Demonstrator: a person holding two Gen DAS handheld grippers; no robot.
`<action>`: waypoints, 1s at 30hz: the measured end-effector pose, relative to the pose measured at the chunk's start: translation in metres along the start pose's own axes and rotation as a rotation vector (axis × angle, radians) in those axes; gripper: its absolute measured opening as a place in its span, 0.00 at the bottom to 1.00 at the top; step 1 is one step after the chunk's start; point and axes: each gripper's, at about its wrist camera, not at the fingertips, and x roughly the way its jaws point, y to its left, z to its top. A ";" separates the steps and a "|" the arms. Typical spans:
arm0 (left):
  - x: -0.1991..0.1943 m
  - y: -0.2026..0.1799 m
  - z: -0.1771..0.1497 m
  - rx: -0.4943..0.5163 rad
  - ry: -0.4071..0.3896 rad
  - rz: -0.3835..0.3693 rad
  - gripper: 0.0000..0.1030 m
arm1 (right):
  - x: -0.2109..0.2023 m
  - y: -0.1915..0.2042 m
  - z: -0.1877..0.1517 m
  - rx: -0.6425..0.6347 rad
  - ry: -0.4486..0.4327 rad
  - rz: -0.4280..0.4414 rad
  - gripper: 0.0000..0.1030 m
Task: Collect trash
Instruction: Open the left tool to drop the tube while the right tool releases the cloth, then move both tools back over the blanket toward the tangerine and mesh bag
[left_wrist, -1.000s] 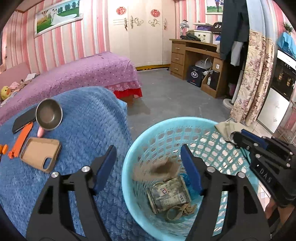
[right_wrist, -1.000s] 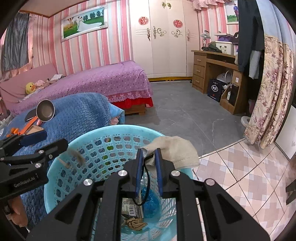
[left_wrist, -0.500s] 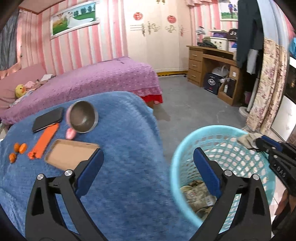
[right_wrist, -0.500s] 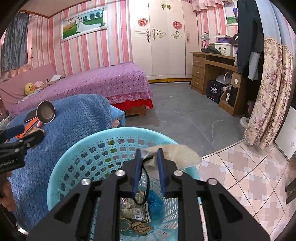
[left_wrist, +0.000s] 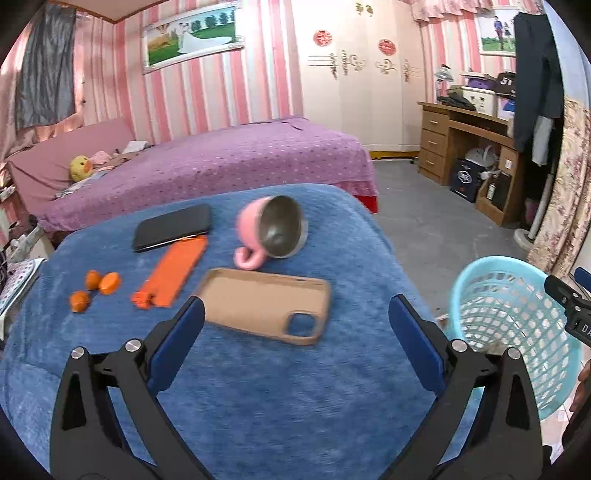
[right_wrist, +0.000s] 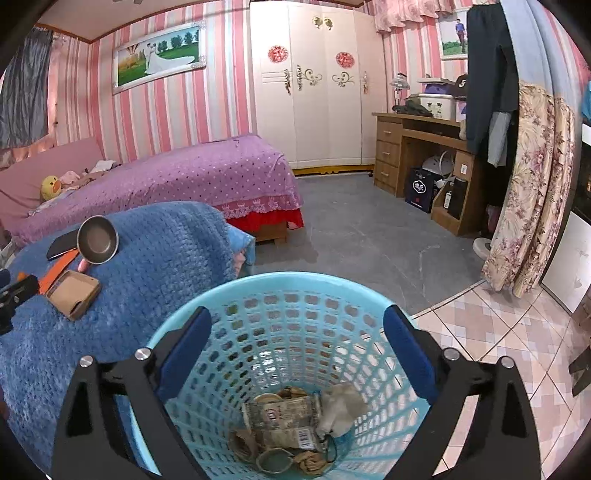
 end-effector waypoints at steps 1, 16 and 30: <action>-0.001 0.009 0.000 -0.008 0.000 0.008 0.94 | 0.000 0.007 0.001 -0.006 -0.001 -0.004 0.93; 0.006 0.114 -0.012 -0.073 0.009 0.098 0.94 | 0.002 0.087 0.009 -0.049 -0.007 0.043 0.95; 0.023 0.187 -0.026 -0.147 0.059 0.136 0.94 | 0.008 0.160 0.004 -0.076 0.020 0.092 0.95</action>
